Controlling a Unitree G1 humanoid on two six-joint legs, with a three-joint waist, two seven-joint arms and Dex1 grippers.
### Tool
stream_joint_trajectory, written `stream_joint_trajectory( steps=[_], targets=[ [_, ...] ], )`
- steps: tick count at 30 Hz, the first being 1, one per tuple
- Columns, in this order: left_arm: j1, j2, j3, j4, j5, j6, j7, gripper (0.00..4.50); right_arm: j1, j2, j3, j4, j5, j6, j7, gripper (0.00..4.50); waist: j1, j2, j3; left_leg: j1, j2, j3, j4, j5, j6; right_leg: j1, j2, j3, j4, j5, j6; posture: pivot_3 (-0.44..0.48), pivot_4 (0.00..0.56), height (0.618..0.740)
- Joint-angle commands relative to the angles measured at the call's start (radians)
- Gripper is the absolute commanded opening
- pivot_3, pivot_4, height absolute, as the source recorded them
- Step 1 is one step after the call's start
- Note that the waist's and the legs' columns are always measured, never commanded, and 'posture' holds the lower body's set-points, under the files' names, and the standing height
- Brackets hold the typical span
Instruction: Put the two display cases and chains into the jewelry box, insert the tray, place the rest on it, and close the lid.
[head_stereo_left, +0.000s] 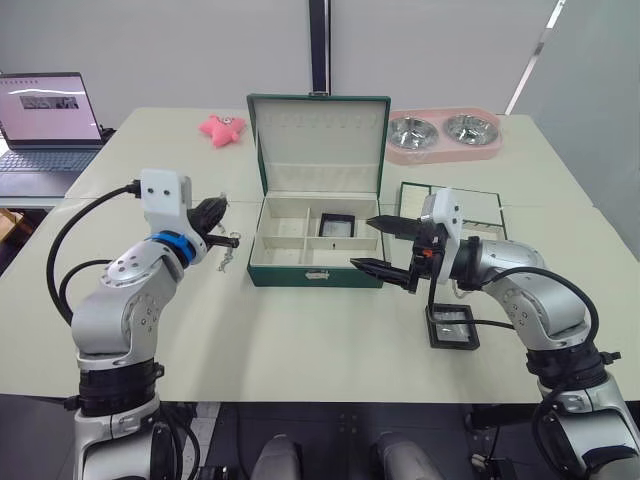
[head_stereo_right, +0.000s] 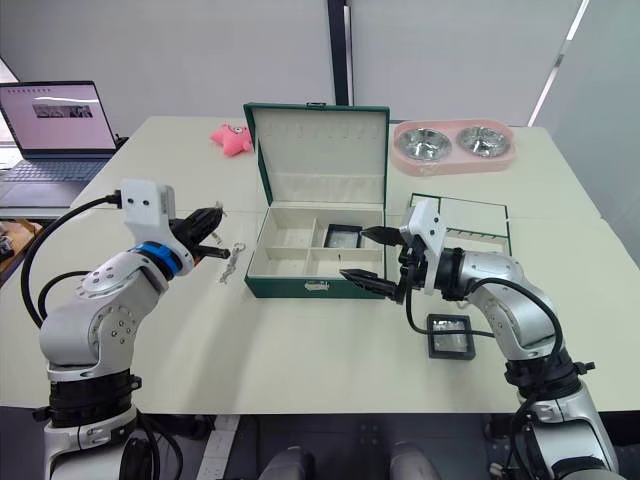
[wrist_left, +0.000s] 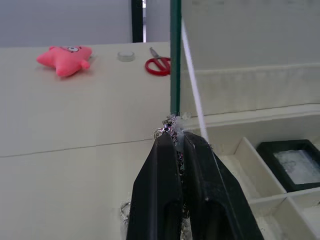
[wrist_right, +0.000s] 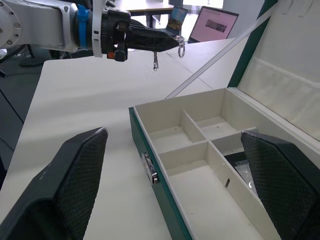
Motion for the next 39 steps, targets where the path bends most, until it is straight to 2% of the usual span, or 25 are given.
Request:
stream_joint_trajectory(
  steps=[1,13,27,39],
  targets=[
    [-0.046,-0.010,-0.033,-0.019,-0.015,-0.003,-0.023,0.03,0.010,-0.008,-0.032,-0.036,-0.002,-0.021,-0.016,4.50,0.000,0.000,0.000,0.000,0.000,0.000,0.000,0.000,0.000,0.000,0.000,0.000,-0.001,0.000,0.000,0.000,0.150,0.740],
    [-0.174,-0.124,-0.172,0.147,0.055,-0.100,-0.035,0.03,0.072,-0.024,-0.076,-0.081,-0.006,-0.013,-0.085,4.50,0.012,0.000,0.000,-0.001,0.000,0.000,-0.001,0.000,0.000,0.000,0.000,0.000,-0.004,0.000,0.000,0.000,0.150,0.740],
    [-0.230,-0.178,-0.192,0.326,0.150,-0.200,-0.022,0.03,0.097,-0.019,-0.090,-0.064,-0.032,-0.038,-0.128,4.50,0.015,0.000,0.000,-0.001,-0.001,0.001,-0.001,0.000,0.000,0.000,0.000,0.000,-0.004,0.000,0.000,0.000,0.150,0.740],
    [-0.235,-0.192,-0.191,0.395,0.185,-0.223,-0.021,0.03,0.092,-0.016,-0.094,-0.034,-0.055,-0.059,-0.136,4.50,0.015,0.000,0.000,-0.001,-0.001,0.001,-0.001,0.001,-0.002,0.000,0.000,0.000,-0.004,0.000,0.000,0.000,0.150,0.740]
  ],
)
